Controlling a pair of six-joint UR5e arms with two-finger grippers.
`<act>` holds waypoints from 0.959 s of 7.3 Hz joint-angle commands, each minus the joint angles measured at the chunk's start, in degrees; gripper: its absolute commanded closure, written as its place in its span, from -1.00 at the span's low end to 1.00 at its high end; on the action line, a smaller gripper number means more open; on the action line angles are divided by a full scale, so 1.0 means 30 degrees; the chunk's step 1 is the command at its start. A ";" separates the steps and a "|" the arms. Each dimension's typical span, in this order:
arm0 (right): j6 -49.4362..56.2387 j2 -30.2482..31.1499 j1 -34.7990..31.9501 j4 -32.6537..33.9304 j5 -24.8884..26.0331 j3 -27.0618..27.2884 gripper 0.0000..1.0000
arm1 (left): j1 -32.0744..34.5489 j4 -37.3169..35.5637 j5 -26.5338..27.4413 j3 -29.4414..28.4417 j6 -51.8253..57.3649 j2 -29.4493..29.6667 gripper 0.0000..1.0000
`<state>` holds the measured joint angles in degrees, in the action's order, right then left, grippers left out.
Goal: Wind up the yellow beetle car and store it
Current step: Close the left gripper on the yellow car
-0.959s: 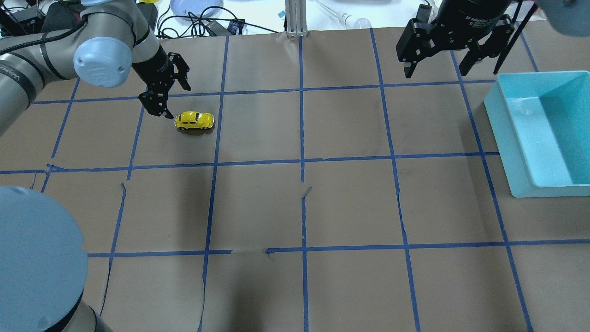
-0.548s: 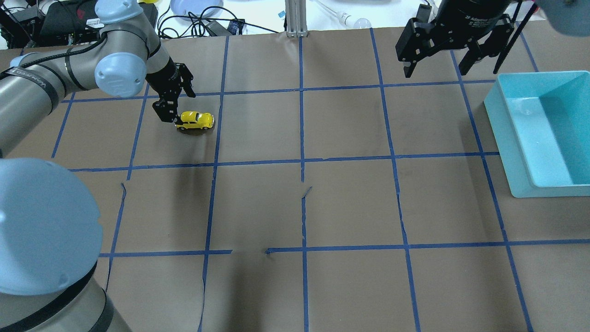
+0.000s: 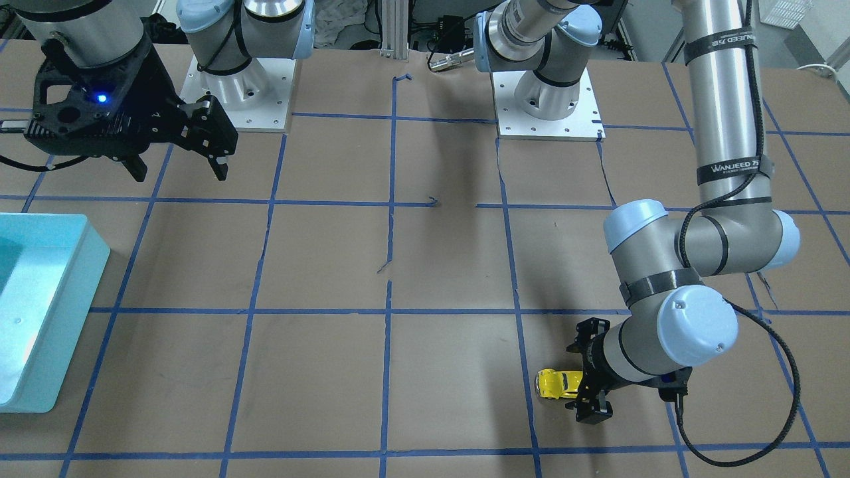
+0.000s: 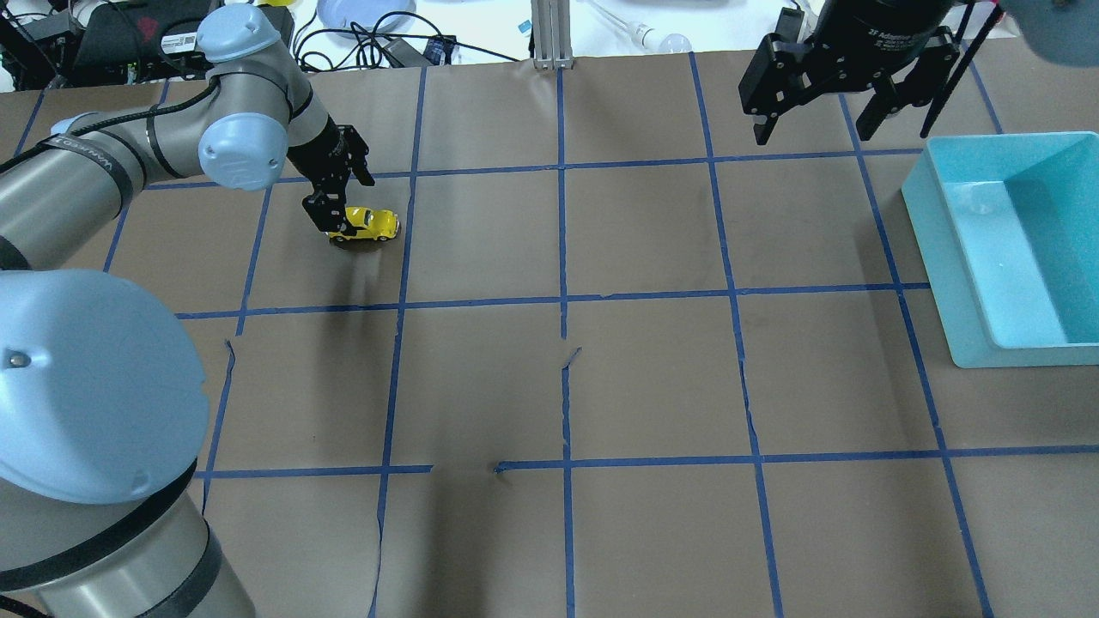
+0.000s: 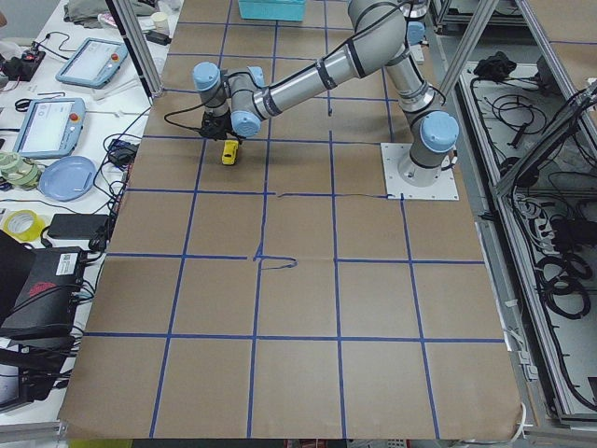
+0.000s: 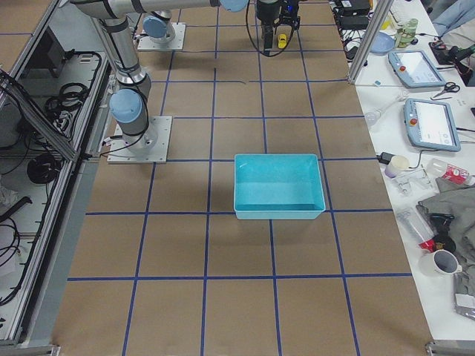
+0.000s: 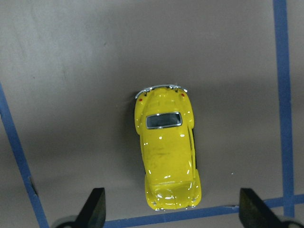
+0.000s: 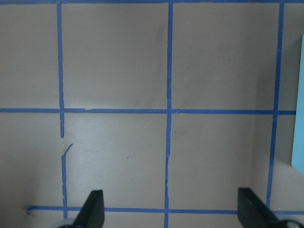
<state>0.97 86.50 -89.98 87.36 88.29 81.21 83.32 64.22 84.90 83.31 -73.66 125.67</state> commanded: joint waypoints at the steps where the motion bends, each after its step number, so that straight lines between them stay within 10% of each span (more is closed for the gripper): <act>1: 0.0000 -0.0005 -0.0037 0.0059 -0.0017 0.0000 -1.00 | 0.0000 -0.0020 0.0059 0.0004 0.0059 0.0296 -1.00; 5: 0.0029 -0.0005 0.0080 -0.0028 -0.0017 0.0000 -1.00 | -0.0205 -0.0020 0.0002 0.0268 -0.0758 0.0619 -0.93; 7: 0.0029 0.0024 0.0051 -0.0028 -0.0017 0.0000 -1.00 | -0.0205 -0.0020 -0.0231 0.0210 -0.0235 0.0678 0.05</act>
<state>1.05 86.50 -89.77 87.28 88.25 81.21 82.75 64.16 84.68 84.03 -74.99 127.62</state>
